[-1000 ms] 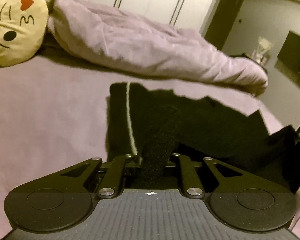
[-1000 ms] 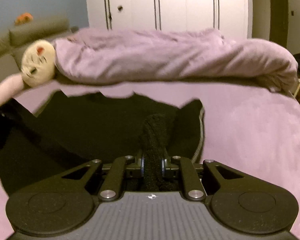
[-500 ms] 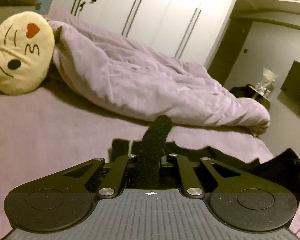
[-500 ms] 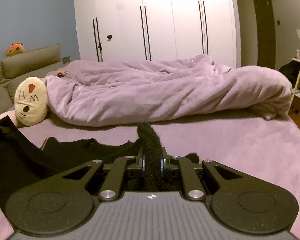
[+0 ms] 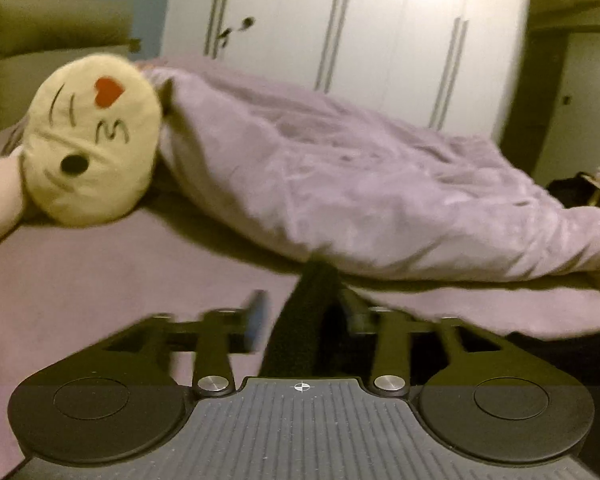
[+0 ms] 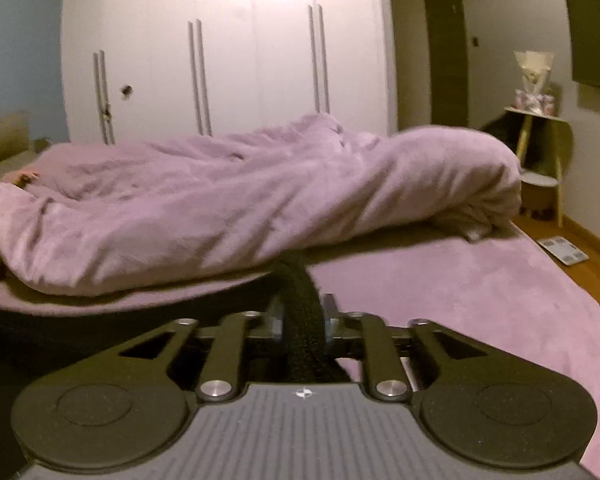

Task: Fold small clothes

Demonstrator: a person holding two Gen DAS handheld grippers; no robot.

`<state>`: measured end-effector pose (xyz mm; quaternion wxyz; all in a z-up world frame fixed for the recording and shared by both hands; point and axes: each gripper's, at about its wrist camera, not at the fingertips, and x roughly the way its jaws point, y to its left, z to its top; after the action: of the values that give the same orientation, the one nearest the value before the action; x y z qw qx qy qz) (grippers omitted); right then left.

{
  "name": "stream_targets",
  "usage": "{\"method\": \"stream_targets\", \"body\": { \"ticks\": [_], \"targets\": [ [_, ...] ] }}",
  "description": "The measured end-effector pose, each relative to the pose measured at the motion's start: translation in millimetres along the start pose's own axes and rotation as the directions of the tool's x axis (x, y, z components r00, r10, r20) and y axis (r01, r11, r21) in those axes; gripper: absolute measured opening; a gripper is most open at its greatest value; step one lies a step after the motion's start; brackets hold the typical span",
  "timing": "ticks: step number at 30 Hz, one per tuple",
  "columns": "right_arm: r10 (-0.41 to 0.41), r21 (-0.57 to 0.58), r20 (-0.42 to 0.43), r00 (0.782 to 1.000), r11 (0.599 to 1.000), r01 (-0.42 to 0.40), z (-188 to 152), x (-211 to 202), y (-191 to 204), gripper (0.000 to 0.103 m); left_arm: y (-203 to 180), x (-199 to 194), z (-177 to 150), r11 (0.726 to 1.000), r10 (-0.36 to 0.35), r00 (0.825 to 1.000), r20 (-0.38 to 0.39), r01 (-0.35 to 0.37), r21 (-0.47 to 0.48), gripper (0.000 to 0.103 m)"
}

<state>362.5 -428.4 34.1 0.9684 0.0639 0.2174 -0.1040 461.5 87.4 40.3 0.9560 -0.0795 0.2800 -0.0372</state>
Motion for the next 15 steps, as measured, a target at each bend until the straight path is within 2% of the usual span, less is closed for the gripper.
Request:
{"method": "stream_targets", "body": {
  "ticks": [1, 2, 3, 5, 9, 11, 13, 14, 15],
  "targets": [
    [-0.006, -0.005, -0.013, 1.000, 1.000, 0.006, -5.7, 3.5, 0.4, 0.034, 2.8, 3.9, -4.5, 1.000, -0.005, 1.000, -0.025, 0.004, -0.008, 0.075],
    [0.001, -0.011, -0.022, 1.000, 1.000, -0.001, -10.6, 5.7, 0.1, 0.041, 6.5, 8.1, -9.6, 1.000, -0.018, 0.998, -0.054, 0.018, -0.006, 0.076],
    [0.001, -0.018, -0.041, 0.999, 1.000, -0.002, -16.3, 7.1, -0.6, 0.053, 9.7, 11.9, -15.9, 1.000, -0.021, 0.996, -0.082, 0.021, 0.005, 0.078],
    [0.025, -0.048, -0.087, 0.996, 0.998, -0.029, -26.2, 12.7, -1.7, 0.064, 16.5, 20.7, -28.5, 0.999, -0.023, 0.989, -0.149, 0.027, 0.027, 0.082],
    [0.043, -0.079, -0.211, 0.977, 0.995, -0.061, -36.1, 34.5, 0.2, 0.068, 32.7, 44.3, -51.1, 1.000, -0.030, 0.959, -0.281, 0.028, -0.010, 0.083],
    [0.022, -0.108, -0.229, 0.973, 0.993, -0.047, -38.7, 44.5, 3.1, 0.068, 38.0, 54.1, -57.9, 0.996, -0.070, 0.946, -0.317, 0.052, -0.066, 0.083],
    [0.026, -0.117, -0.234, 0.972, 0.992, -0.055, -40.8, 53.2, 5.0, 0.067, 38.6, 58.8, -60.0, 0.992, -0.103, 0.944, -0.313, 0.076, -0.097, 0.081],
    [0.033, -0.118, -0.235, 0.971, 0.991, -0.062, -42.1, 54.3, 6.2, 0.050, 36.7, 59.2, -60.1, 0.992, -0.109, 0.948, -0.300, 0.084, -0.096, 0.072],
    [0.044, -0.126, -0.229, 0.973, 0.989, -0.074, -43.3, 56.3, 7.7, 0.037, 34.4, 59.4, -59.5, 0.992, -0.115, 0.952, -0.285, 0.094, -0.085, 0.052]
  ]
}}
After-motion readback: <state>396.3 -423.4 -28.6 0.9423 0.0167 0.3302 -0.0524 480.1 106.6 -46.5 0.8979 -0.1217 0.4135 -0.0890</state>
